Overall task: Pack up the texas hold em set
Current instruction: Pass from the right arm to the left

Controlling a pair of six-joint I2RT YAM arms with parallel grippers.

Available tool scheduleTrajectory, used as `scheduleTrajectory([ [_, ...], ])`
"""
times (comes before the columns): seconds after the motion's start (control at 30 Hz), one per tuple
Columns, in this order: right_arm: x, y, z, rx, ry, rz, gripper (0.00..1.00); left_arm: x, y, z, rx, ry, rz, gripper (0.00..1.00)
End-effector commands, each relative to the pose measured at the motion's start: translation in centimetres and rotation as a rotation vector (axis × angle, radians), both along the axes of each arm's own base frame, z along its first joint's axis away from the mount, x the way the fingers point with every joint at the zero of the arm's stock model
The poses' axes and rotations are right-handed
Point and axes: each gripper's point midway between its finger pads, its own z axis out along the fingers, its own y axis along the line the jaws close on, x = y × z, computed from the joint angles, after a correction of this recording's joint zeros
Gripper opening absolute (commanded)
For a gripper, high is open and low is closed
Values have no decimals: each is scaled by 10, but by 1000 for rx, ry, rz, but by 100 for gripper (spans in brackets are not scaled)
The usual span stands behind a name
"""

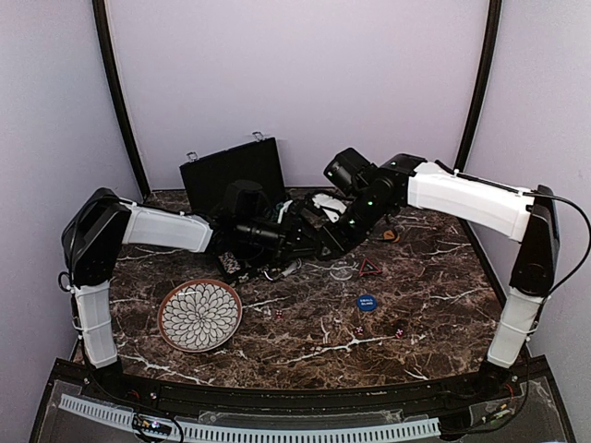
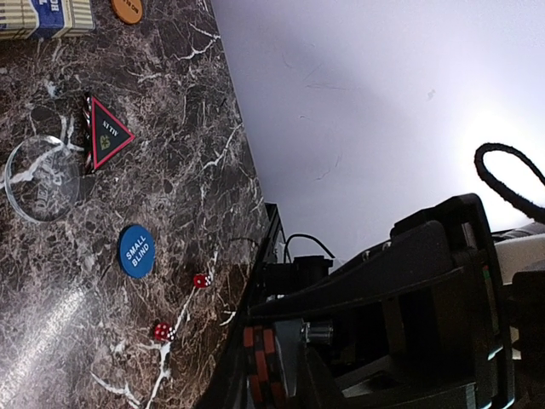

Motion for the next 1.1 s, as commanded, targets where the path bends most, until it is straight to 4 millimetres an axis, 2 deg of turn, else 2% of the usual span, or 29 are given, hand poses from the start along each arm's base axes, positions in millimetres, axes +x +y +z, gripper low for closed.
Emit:
scheduleTrajectory([
  [0.0,5,4,4,-8,-35,3,33,-7,-4,6,-11,-14,-40,19],
  [0.23,6,2,2,-16,-39,-5,35,-8,-6,1,-3,-8,-48,9],
  [0.4,8,-1,-1,-31,-46,-13,40,-8,-8,5,-14,-10,-53,0],
  [0.67,6,-7,-6,-42,-54,-23,67,-5,-9,13,-25,-22,-49,0],
  [0.87,2,-6,9,16,-60,-17,77,0,-5,14,-19,-44,-35,0],
  [1.07,0,-8,36,132,-66,-19,81,16,19,7,33,-80,22,0],
])
